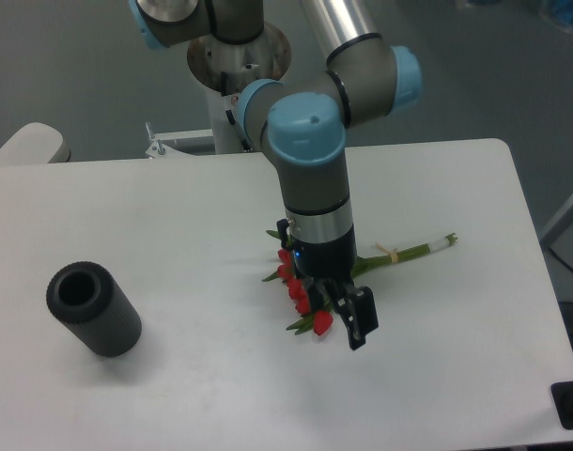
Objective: Place the flowers on the table
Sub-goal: 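Lift the open gripper up away from the tulips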
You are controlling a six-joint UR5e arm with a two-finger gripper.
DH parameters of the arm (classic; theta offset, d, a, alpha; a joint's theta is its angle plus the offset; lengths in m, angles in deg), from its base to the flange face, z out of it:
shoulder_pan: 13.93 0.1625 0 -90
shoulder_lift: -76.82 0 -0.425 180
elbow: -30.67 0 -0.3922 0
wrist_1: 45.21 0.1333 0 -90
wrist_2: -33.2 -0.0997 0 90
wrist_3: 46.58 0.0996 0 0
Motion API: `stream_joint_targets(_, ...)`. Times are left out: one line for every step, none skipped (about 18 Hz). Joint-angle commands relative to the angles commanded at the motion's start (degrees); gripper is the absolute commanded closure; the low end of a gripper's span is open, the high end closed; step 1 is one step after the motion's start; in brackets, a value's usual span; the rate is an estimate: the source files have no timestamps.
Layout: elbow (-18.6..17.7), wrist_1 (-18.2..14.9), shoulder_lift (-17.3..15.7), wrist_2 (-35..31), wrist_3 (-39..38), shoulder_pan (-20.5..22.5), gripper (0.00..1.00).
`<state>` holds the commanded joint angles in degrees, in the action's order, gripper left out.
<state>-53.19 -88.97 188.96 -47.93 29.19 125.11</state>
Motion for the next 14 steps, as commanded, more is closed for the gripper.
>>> stream_joint_targets(0.9,-0.8,0.2,0.7,-0.3,0.1,0.0)
stream_joint_targets(1.8,-1.5,0.4,1.1,-0.4,0.2,0.0)
stream_joint_targets(2.6,-2.1,0.7,1.1,-0.6,0.2,0.0)
stream_joint_targets(3.4,-2.7,0.9,1.2,-0.6,0.2,0.0)
stream_joint_targets(4.0,-3.2,1.0,1.2,-0.6,0.3,0.0)
stream_joint_targets(4.2,-3.3,1.0,1.4,-0.6,0.4,0.0)
stream_joint_targets(4.3,-3.3,1.0,1.6,-0.6,0.7,0.0)
stream_joint_targets(4.4,-3.3,1.0,1.9,-0.6,0.8,0.0)
stream_joint_targets(4.8,-3.3,1.0,2.2,-0.6,0.9,0.0)
stream_joint_targets(4.8,-3.3,1.1,2.4,-0.6,0.9,0.0)
stream_joint_targets(4.8,-3.3,1.1,2.5,-0.6,0.9,0.0)
stream_joint_targets(4.8,-3.3,1.1,2.5,-0.6,1.1,0.0)
stream_joint_targets(5.0,-3.3,1.2,2.5,-0.6,1.1,0.0)
stream_joint_targets(5.1,-3.3,1.2,2.5,-0.6,1.1,0.0)
